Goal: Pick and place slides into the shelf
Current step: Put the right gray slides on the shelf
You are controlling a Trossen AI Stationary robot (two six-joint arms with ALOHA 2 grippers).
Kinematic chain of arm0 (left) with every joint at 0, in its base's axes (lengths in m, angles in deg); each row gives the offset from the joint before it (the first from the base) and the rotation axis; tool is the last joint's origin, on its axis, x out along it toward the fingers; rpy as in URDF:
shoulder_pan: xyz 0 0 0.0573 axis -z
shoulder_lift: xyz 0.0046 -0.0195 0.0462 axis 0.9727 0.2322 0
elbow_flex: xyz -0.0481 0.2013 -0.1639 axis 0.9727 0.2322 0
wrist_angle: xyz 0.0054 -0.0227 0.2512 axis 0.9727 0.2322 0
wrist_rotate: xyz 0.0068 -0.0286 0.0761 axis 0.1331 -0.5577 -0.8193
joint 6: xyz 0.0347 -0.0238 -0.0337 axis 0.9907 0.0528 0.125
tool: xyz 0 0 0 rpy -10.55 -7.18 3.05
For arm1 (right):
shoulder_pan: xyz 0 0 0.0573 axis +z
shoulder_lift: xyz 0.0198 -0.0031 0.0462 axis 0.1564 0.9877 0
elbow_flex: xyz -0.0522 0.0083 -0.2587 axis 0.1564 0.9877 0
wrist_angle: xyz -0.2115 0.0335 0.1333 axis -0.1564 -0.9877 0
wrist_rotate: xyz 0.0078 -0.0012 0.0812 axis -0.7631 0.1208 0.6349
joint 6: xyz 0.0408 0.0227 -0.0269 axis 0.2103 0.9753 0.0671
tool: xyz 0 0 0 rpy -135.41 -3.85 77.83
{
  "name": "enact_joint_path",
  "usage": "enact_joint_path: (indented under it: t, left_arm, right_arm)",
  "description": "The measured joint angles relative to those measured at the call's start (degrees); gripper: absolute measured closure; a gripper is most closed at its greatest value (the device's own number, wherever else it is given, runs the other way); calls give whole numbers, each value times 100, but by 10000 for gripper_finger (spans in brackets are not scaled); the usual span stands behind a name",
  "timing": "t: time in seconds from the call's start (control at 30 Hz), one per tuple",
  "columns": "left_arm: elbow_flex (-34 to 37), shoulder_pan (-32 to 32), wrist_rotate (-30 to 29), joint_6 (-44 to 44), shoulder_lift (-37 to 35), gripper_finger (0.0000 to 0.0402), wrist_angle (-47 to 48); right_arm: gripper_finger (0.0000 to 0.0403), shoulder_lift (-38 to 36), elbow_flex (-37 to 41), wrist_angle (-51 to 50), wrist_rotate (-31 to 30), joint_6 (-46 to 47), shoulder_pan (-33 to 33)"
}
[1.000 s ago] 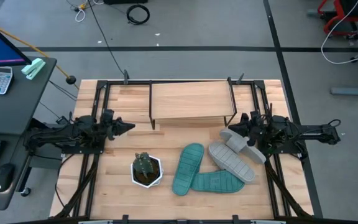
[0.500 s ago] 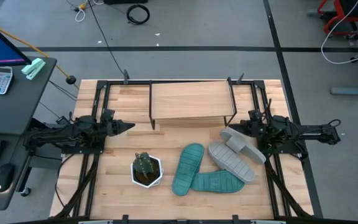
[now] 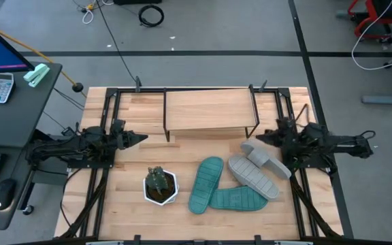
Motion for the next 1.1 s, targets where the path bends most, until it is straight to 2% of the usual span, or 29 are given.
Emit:
enact_joint_path:
  t: [0.13,0.3,0.47,0.63,0.8,0.97,1.1]
  left_arm:
    - [1,-2,0,4,0,365,22]
    - [2,-2,-16,-1,2,368,109]
    - [2,4,-17,-216,0,365,109]
    - [0,7,-15,-295,0,355,107]
    - [1,5,-15,-180,0,345,109]
    - [1,5,-13,-146,0,337,127]
    - [1,5,-11,-142,1,333,140]
  right_arm:
    - [396,384,-1361,-1688,2,-621,0]
    - [396,1321,-3152,-3910,123,-1107,0]
    - [378,2365,-4337,-4838,665,-1169,0]
    - [368,3290,-4897,-4984,1492,-1310,4]
    - [367,3894,-4916,-5155,2223,-1379,257]
    - [366,4279,-4908,-5867,2266,-1477,968]
    - [368,4475,-4908,-6246,1784,-1303,1593]
